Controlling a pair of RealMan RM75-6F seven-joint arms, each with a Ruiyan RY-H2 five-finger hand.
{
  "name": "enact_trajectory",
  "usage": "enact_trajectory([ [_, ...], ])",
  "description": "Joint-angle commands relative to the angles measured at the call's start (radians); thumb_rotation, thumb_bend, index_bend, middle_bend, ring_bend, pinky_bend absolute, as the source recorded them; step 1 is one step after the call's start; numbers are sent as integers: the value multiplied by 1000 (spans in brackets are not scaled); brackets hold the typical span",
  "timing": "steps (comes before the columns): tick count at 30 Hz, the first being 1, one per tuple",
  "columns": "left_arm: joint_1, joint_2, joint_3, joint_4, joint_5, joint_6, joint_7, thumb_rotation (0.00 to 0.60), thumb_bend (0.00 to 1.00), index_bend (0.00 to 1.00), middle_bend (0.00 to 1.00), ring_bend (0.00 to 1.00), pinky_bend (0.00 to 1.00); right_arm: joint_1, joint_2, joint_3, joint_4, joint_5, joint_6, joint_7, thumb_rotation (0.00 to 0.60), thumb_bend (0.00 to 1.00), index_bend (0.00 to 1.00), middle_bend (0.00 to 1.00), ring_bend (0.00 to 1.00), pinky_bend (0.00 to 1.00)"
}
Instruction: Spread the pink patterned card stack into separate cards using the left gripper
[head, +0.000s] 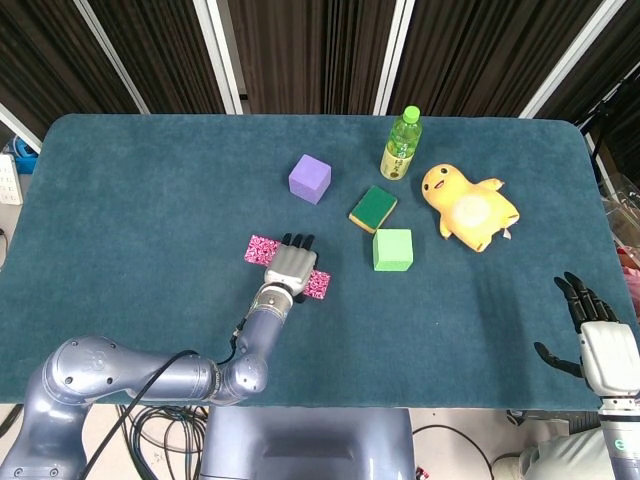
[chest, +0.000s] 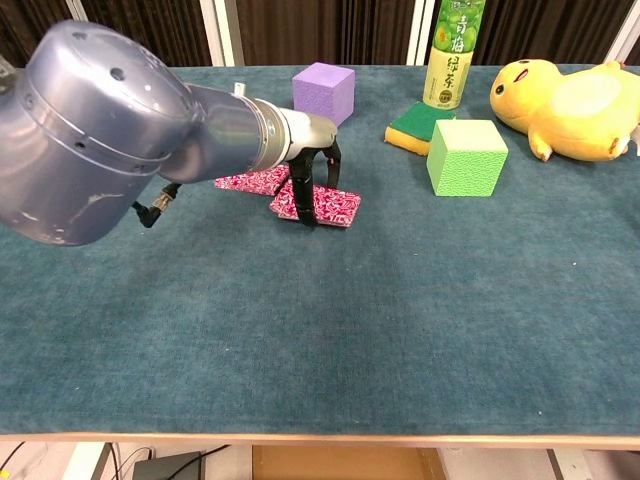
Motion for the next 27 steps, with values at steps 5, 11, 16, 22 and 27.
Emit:
enact_trajectory([
  [5,12,1,-6,-11,19,-10,5,600,142,391,105,0,0,0,0,0,-1,2,-1,-4,600,202,70,61,129,242],
  [11,21,12,-14,-20,28,-19,4,600,137,373,105,0,0,0,0,0,-3,4,-2,-7,600,201,70,61,129,242],
  [16,40,53,-13,-24,76,-19,-10,600,137,379,105,0,0,1,0,0,-4,5,-6,-10,600,202,70,61,129,242],
  [22,101,189,-9,-104,154,-76,-73,600,137,366,98,0,0,1,-2,0,-9,8,-7,-22,600,202,70,61,129,243],
  [27,120,255,30,-96,169,-107,-70,600,98,362,93,0,0,0,-2,0,-11,10,-6,-27,600,202,70,61,129,242],
])
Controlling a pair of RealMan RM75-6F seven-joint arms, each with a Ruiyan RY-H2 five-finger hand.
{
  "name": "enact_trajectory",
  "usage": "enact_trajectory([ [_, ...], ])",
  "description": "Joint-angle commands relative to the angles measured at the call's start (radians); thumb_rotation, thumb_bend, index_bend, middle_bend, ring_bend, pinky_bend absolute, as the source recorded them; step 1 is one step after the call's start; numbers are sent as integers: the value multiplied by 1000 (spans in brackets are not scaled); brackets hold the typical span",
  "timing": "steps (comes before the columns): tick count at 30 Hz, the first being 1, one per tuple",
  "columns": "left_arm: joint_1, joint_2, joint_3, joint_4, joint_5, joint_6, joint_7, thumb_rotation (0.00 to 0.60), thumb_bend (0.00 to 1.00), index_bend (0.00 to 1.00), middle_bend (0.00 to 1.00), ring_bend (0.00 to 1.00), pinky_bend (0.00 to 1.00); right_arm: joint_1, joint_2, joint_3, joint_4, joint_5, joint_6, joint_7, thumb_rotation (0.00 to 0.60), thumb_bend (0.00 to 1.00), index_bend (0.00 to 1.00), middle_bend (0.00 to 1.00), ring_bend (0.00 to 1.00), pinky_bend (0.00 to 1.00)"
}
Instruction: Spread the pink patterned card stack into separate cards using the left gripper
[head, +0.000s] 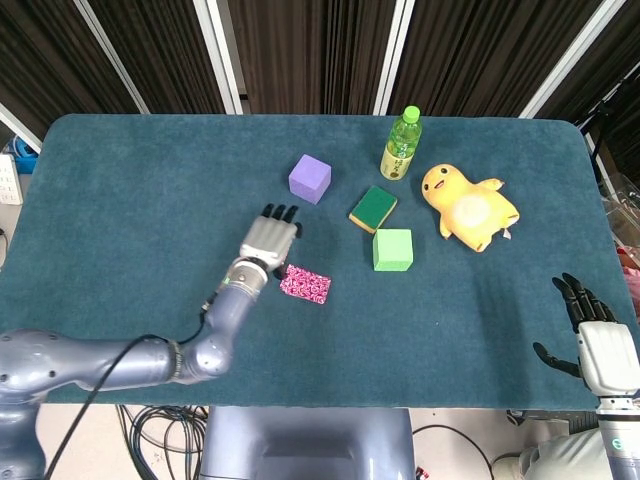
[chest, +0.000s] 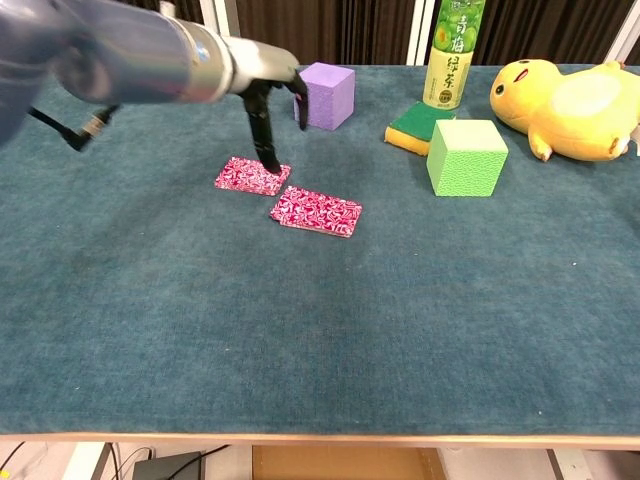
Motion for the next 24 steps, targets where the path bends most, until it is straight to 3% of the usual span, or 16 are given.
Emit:
enact_trajectory([
  [1,22,41,32,5,15,-27,-7,600,93,362,92,0,0,-1,-1,0,0,0,1,-1,600,202,70,61,129,242],
  [6,52,54,69,84,21,-76,-41,600,74,362,89,0,0,-2,-1,0,-2,3,0,-3,600,202,70,61,129,242],
  [14,72,17,84,190,73,-156,-110,600,73,380,89,0,0,-1,2,1,-4,9,-6,-6,600,202,70,61,129,242],
  [24,42,-30,86,210,44,-162,-121,600,74,390,88,0,0,-1,2,2,-3,9,-5,-4,600,201,70,61,129,242],
])
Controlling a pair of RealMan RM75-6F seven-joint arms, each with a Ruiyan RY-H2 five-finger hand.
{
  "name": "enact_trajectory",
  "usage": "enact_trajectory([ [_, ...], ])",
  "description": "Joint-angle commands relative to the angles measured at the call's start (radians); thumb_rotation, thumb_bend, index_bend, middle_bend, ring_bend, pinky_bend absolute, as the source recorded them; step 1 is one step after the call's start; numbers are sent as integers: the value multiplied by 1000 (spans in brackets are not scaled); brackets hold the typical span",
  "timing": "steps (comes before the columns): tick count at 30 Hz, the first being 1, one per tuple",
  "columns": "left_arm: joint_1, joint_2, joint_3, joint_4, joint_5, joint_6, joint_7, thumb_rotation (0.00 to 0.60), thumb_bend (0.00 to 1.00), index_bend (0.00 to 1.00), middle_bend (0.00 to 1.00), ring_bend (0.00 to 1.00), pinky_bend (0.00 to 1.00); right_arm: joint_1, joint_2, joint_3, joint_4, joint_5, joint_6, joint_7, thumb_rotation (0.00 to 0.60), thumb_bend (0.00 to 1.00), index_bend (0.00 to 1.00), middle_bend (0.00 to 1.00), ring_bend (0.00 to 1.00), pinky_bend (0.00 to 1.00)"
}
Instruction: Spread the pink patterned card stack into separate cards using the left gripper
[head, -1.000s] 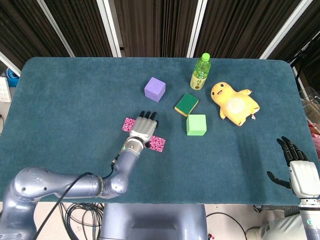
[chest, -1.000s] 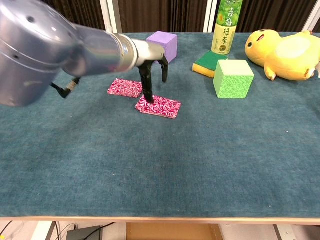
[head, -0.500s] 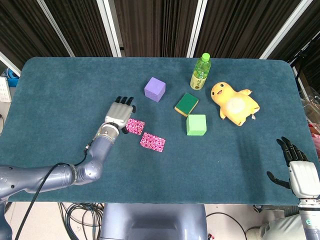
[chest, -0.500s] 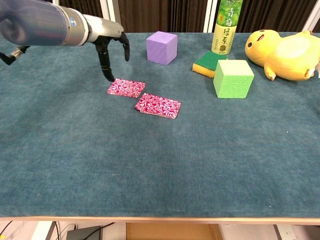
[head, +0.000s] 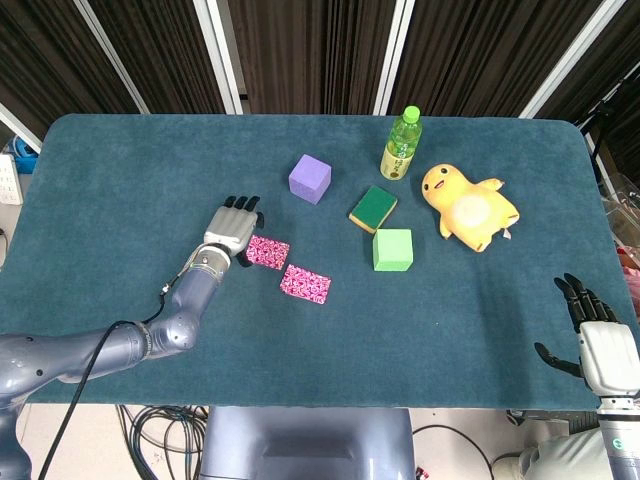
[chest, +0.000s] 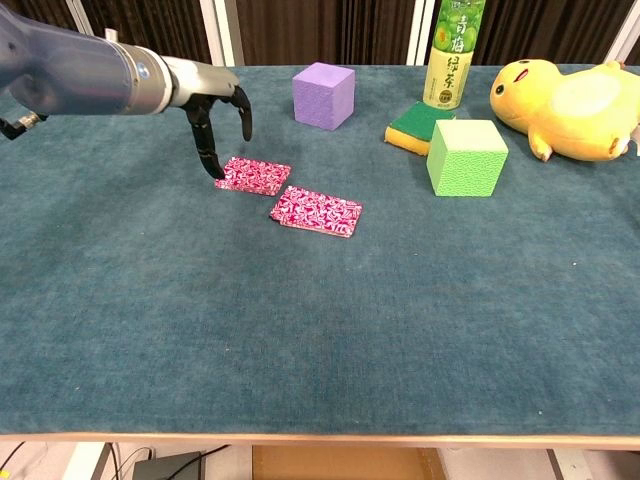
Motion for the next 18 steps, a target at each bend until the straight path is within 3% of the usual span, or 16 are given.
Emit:
enact_trajectory([
  [1,-22,-22,2,8,-29,20,15,600,75,391,88,0,0,0,0,0,1,-1,1,1,600,201,70,61,129,243],
  [18,-55,-79,5,52,-86,47,55,600,125,420,89,0,0,-1,1,1,2,-2,2,9,600,202,70,61,129,242],
])
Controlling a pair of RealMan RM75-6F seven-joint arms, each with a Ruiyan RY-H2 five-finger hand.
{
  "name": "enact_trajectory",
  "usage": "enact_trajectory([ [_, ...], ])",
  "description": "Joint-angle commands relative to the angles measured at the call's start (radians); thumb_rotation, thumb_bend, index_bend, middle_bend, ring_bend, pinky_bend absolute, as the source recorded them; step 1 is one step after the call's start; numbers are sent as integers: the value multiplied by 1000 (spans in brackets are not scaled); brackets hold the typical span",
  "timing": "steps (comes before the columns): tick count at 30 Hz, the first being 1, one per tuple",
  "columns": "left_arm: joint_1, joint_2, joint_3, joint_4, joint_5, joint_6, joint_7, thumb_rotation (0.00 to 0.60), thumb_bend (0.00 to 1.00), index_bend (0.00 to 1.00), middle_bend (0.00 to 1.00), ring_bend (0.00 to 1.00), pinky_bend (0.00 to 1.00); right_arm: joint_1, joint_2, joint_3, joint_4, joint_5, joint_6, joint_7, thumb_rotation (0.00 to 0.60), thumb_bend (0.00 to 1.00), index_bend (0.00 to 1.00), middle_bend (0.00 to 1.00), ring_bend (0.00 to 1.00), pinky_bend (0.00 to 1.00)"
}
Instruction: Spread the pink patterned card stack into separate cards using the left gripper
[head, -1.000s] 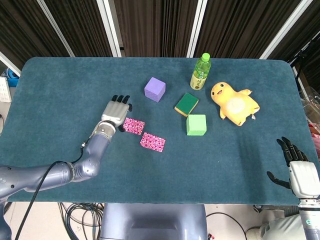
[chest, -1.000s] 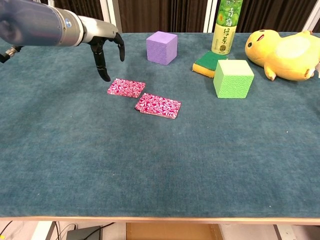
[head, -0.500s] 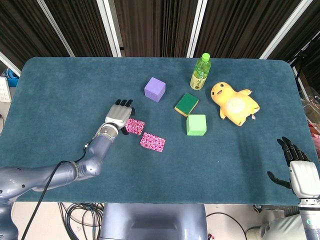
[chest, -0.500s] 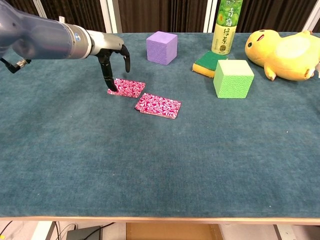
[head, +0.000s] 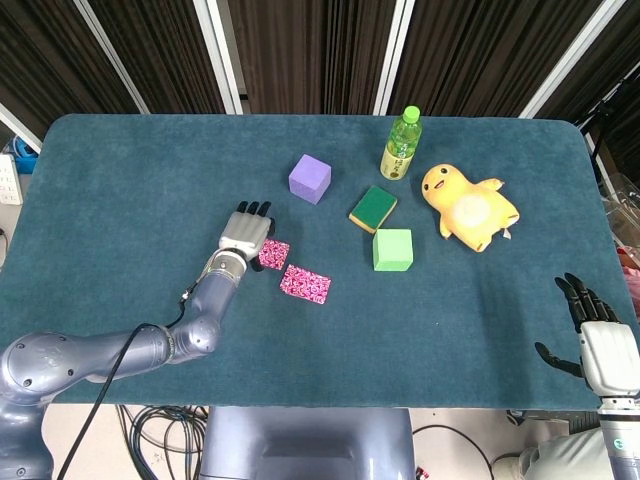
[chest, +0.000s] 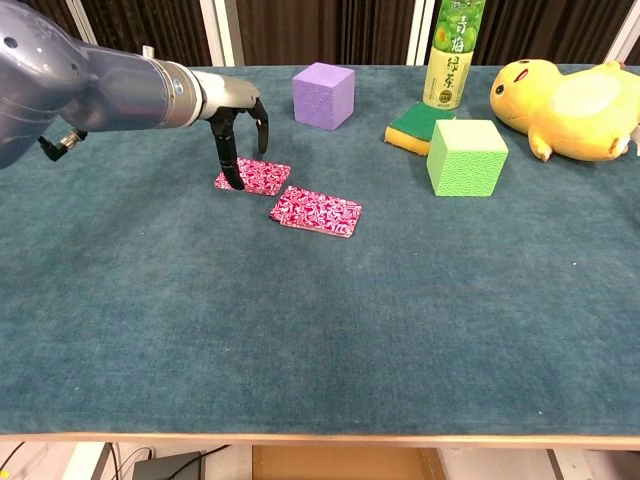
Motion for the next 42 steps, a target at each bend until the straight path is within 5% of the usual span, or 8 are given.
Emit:
enact_trajectory([
  [1,-3,-5,-1,4,-6,2,4,600,127,420,89,0,0,0,0,0,0,0,0,1,600,201,70,61,129,242],
  [42,-24,-72,-22,94,-67,-7,66,600,178,445,93,0,0,1,2,3,-1,4,-4,9,600,201,70,61,129,243],
])
